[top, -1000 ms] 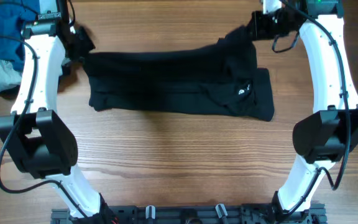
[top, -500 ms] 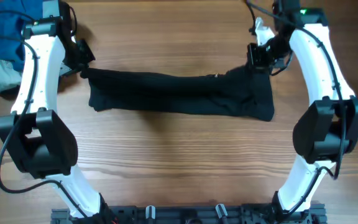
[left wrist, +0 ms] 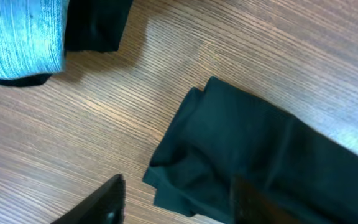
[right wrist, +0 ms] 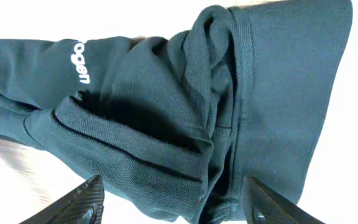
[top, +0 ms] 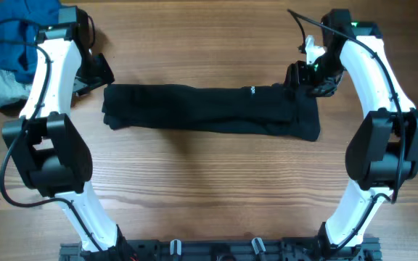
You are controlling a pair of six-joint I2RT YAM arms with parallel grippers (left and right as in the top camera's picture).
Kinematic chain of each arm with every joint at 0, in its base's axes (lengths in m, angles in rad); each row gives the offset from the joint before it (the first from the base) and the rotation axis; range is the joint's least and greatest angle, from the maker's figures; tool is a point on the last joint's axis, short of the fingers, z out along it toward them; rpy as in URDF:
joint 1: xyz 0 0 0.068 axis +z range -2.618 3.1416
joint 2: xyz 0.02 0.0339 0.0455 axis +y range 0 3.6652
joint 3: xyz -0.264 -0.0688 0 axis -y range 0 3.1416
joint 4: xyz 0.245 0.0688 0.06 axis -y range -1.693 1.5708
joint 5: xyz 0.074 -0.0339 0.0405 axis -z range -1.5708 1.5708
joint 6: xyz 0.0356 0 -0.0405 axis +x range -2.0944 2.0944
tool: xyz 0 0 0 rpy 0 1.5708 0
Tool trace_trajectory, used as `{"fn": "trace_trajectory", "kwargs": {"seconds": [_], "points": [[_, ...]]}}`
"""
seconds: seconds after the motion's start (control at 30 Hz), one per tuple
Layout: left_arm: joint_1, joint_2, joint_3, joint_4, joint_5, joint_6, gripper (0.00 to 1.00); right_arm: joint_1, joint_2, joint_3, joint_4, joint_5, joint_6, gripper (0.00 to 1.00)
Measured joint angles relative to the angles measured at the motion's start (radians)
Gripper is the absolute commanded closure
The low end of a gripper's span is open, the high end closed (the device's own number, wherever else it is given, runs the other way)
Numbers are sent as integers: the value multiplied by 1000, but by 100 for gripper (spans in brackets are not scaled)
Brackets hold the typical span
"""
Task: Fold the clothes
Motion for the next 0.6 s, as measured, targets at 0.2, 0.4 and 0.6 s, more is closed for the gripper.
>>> {"fn": "trace_trajectory", "kwargs": {"seconds": [0.2,0.4,0.6], "points": [[44,6,0,-47,5,1,10,0,-1,56,16,-80,-28,24],[115,20,0,-69,211,115,4,0,-1,57,26,-186,-87,23],[117,94,0,-91,336,213,5,0,-1,57,25,-204,-100,22]]}}
